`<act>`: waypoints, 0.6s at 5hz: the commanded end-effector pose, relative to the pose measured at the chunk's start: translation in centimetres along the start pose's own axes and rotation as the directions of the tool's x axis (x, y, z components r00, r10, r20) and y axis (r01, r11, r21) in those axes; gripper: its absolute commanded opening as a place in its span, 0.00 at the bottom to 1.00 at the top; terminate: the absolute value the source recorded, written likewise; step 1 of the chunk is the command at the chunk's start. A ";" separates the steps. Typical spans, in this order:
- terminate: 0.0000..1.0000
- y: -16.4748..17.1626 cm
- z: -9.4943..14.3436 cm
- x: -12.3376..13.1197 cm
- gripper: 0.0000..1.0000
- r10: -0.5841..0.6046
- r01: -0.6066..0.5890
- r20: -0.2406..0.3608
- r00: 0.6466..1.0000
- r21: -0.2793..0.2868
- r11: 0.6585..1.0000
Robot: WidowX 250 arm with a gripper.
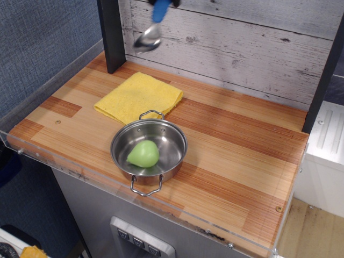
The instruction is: Move the spoon to the right of the pan.
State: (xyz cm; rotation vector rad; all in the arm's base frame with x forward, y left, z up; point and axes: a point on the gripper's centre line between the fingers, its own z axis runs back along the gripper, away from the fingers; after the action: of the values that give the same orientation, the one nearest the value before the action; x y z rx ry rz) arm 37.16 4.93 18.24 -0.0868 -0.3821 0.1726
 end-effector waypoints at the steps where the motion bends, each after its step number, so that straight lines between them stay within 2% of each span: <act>1: 0.00 -5.5 2.9 -1.8 0.00 -0.041 0.043 0.056 0.998 -0.034 0.999; 3: 0.00 -10.4 0.6 -4.9 0.00 -0.067 0.067 0.005 0.998 -0.036 0.997</act>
State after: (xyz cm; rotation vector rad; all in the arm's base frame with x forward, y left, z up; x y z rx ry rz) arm 34.38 -6.50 16.66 -0.1002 -0.3439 0.0977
